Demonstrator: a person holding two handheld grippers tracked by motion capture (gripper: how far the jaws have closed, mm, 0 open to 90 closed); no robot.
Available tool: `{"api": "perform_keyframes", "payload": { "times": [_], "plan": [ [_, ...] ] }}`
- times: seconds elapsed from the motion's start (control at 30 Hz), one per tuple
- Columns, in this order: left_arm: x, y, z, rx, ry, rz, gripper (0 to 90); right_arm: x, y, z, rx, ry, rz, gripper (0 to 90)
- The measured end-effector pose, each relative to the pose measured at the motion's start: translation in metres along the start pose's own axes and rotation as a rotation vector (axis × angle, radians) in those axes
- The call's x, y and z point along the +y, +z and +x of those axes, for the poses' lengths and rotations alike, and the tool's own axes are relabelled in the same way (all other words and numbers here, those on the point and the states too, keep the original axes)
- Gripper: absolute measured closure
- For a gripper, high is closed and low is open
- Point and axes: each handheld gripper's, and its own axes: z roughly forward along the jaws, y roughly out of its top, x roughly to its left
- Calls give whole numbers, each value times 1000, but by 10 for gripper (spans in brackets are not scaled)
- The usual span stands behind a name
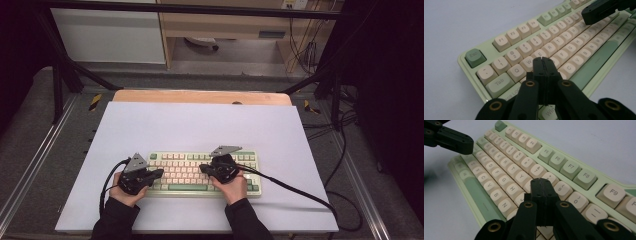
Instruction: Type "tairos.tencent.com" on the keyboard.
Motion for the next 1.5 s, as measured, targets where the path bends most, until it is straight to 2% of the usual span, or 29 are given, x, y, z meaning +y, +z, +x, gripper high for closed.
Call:
{"api": "perform_keyframes", "payload": {
  "times": [0.13,0.77,0.9,1.3,1.5],
  "plan": [
    [0,0,0,-1,0,0,900,1,4,1,-4,10,7,900],
    [0,0,0,-1,2,0,900,-2,9,1,-18,-4,22,900],
    [0,-1,0,-1,2,-2,900,0,2,3,-9,-15,7,900],
    [1,-2,0,-1,-1,-8,900,2,-14,5,1,-46,10,900],
    [1,-2,-1,-2,-1,-9,900,-2,-21,2,15,-34,7,900]
  ]
}}
